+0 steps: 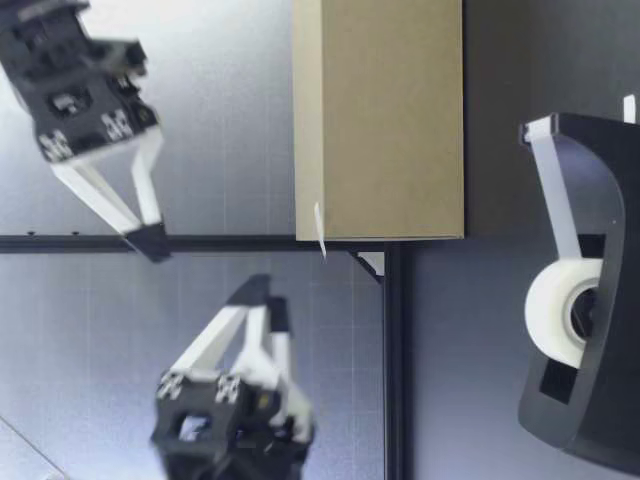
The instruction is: Cut a small piece of tape from the tape dispenser then place it on the cardboard box's edge.
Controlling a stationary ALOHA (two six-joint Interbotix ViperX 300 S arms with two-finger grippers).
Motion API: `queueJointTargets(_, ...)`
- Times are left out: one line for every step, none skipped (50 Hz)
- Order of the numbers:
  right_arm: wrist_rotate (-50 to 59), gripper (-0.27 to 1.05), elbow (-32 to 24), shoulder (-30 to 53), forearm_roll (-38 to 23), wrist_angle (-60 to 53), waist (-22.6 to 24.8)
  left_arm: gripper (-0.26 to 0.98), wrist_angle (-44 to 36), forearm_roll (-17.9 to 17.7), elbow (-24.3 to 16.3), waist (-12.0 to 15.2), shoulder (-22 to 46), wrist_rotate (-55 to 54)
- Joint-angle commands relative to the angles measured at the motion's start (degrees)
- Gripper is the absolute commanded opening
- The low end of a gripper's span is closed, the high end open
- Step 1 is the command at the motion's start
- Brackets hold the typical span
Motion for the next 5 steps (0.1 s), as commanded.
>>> queueJointTargets(0.0, -0.09, 0.9, -2.8, 1.1, -2.1, 2.5, 0.45, -0.3, 0.8, 0.4, -1.5, -4.0, 4.0)
queueJointTargets(0.0, -0.09, 1.3, -3.1, 1.1, -2.5, 3.0, 0.45, -0.3, 1.1, 0.5, -1.8, -4.4, 4.7)
queueJointTargets(0.0, -0.09, 1.8, -3.3, 1.1, -3.0, 3.5, 0.45, -0.3, 1.2, 0.7, -2.1, -4.7, 5.4)
queueJointTargets(0.0, -0.09, 2.1, -3.5, 1.1, -3.5, 3.9, 0.45, -0.3, 1.4, 0.9, -2.5, -5.1, 6.2)
queueJointTargets(0.0, -0.09, 2.5, -3.7, 1.1, -4.0, 4.3, 0.45, -0.3, 1.7, 1.0, -2.7, -5.4, 6.8)
